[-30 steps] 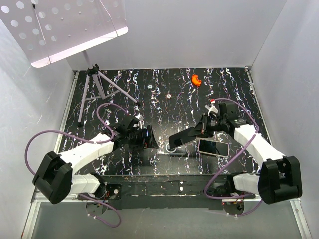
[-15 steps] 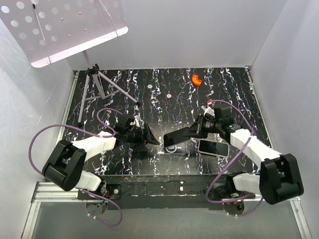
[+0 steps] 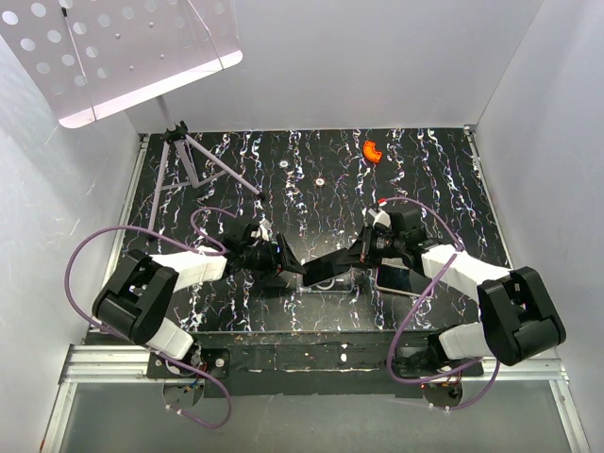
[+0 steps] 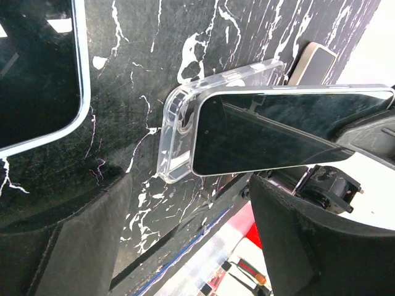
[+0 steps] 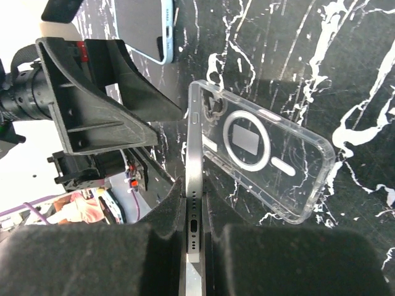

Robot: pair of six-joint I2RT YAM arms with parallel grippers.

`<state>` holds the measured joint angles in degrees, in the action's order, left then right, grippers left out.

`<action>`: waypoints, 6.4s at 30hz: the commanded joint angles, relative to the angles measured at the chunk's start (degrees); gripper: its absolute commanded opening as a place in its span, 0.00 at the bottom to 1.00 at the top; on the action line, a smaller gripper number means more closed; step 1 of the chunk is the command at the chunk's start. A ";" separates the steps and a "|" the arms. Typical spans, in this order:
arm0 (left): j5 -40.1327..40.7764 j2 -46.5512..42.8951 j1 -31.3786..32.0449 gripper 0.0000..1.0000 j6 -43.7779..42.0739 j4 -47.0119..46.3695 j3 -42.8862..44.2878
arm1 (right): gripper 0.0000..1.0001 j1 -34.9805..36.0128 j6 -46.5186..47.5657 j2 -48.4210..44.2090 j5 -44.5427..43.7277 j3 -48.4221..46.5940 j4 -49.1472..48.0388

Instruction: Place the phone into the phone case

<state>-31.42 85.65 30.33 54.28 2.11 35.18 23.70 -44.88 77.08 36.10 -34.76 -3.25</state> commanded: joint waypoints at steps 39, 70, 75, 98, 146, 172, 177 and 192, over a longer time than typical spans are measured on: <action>3.99 -1.88 4.48 0.79 -1.89 4.38 1.90 | 0.01 6.44 0.76 3.17 -5.86 9.80 -12.93; 4.43 5.94 5.71 0.86 -5.32 4.83 14.30 | 0.01 8.64 1.47 5.71 -4.89 5.94 0.61; 12.06 0.41 5.71 0.87 -8.83 14.30 15.09 | 0.01 10.04 0.50 7.29 -3.67 5.58 0.61; 19.64 -11.03 11.42 0.52 -7.44 21.89 9.65 | 0.01 15.93 -5.39 15.03 -4.37 4.97 -5.98; 8.13 -8.23 6.24 0.61 6.01 12.05 -2.05 | 0.01 17.25 3.84 12.75 -25.72 0.57 3.07; 17.09 -4.34 6.41 0.57 -7.17 24.77 14.57 | 0.01 16.02 10.17 14.06 -30.56 -2.77 9.13; 17.62 -5.06 8.78 0.44 -7.09 26.19 15.88 | 0.01 16.02 9.64 14.15 -30.47 -2.77 9.49; 17.09 1.10 12.48 0.00 -4.36 23.91 15.19 | 0.01 15.85 8.94 18.02 -29.42 -5.14 12.82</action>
<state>-15.07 87.31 42.83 49.30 26.76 51.79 39.07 -42.00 89.43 26.28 -41.91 -4.43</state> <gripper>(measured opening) 0.008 0.104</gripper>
